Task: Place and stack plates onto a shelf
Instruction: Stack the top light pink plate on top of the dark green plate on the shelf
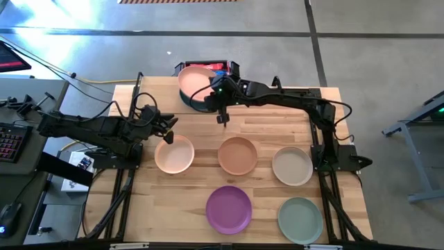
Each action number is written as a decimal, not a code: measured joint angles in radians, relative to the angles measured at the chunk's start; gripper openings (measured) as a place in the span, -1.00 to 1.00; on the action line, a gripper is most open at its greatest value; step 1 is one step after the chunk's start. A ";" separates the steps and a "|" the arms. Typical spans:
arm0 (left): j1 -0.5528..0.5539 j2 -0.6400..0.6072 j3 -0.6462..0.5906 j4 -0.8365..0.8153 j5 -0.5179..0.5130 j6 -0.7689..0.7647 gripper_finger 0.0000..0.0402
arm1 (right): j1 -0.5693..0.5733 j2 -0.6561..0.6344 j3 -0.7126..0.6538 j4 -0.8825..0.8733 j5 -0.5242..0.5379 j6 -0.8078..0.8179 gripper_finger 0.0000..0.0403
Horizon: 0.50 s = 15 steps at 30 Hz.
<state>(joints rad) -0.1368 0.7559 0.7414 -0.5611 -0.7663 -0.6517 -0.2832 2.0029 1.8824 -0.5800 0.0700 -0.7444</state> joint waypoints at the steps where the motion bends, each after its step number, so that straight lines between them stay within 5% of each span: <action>1: 0.000 0.000 0.000 0.000 0.001 0.000 -0.48 | 0.000 0.000 0.000 0.000 0.000 0.000 -1.00; 15: 0.000 0.000 0.000 0.002 0.001 -0.028 -0.48 | -0.001 0.000 0.000 -0.031 0.031 -0.076 -0.99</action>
<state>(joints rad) -0.1368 0.7559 0.7414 -0.5591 -0.7653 -0.6799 -0.2840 2.0029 1.8824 -0.6107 0.1012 -0.8204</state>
